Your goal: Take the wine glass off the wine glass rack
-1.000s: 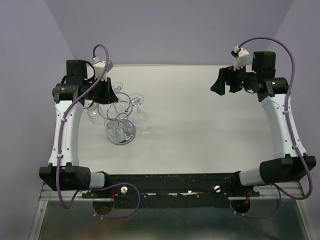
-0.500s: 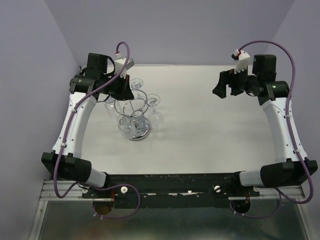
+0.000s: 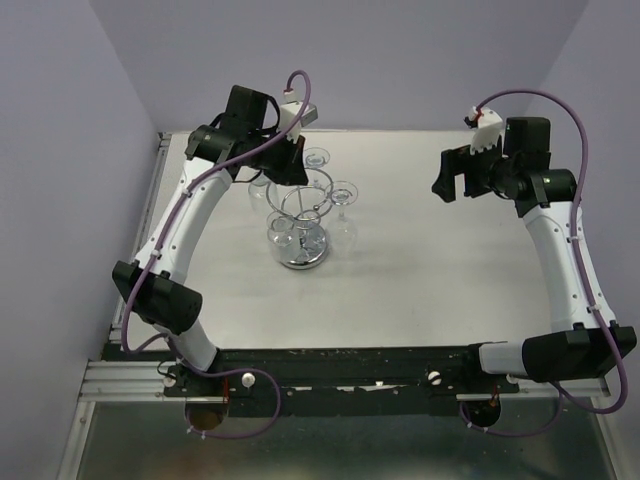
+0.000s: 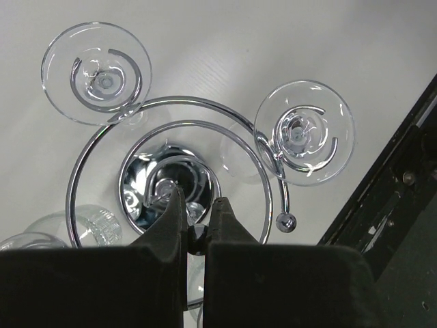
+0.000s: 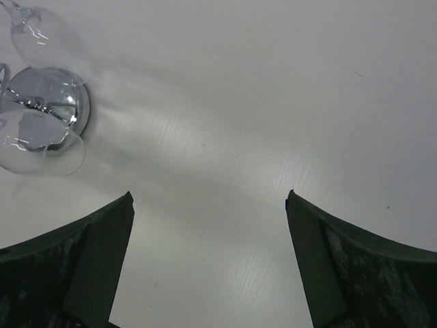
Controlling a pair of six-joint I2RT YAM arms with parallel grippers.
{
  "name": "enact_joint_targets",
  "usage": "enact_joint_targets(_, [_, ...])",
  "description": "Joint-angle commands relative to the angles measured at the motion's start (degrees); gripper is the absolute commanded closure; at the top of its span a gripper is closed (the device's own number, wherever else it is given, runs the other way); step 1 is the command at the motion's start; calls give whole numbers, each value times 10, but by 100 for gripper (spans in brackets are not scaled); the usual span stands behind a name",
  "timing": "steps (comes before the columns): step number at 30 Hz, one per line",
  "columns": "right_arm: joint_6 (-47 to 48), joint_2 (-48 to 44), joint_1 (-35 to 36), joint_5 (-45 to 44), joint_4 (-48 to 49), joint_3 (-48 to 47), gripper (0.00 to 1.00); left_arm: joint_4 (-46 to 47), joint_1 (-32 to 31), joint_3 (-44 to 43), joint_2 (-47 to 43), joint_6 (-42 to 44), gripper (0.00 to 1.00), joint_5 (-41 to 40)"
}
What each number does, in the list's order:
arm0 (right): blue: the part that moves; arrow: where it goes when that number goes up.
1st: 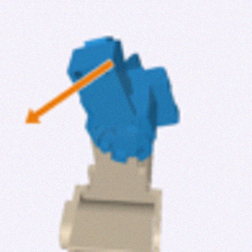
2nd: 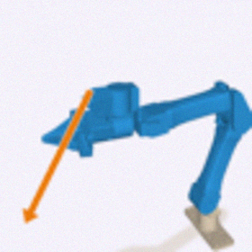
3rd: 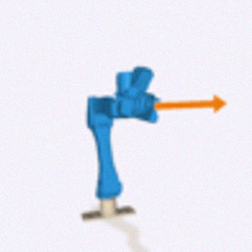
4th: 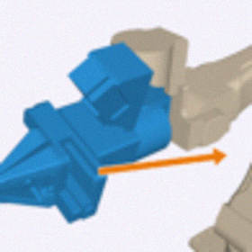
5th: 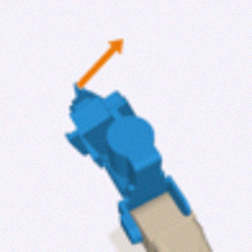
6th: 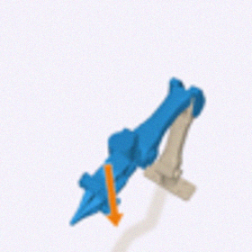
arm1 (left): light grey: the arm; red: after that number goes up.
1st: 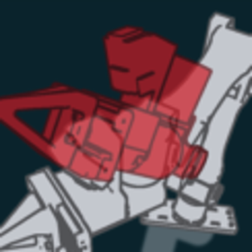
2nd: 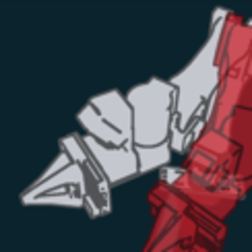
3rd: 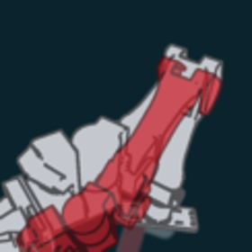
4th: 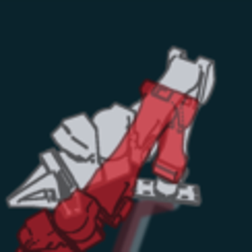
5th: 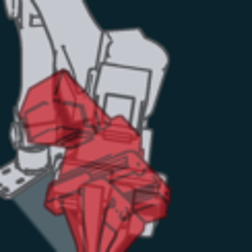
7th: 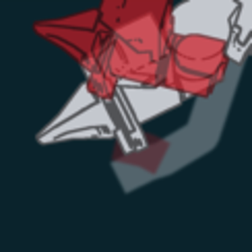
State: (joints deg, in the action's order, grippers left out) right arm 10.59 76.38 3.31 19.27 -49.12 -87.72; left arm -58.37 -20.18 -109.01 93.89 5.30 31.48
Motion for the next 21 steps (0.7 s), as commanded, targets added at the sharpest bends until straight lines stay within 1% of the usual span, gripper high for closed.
enact_joint_targets(1, [5, -16, -1, -53, 19, 19, 0, 145, -27, -117, 0, -1, 100, 50])
enact_joint_targets(10, [0, -11, -26, -135, 38, 41, 0, 154, -81, -200, 78, 7, 100, 46])
enact_joint_targets(15, [0, -10, -29, -136, 39, 43, 0, 155, -99, -247, 123, 9, 100, 43])
enact_joint_targets(21, [3, -11, -30, -125, 34, 53, 0, 157, -101, -250, 139, 7, 100, 48])
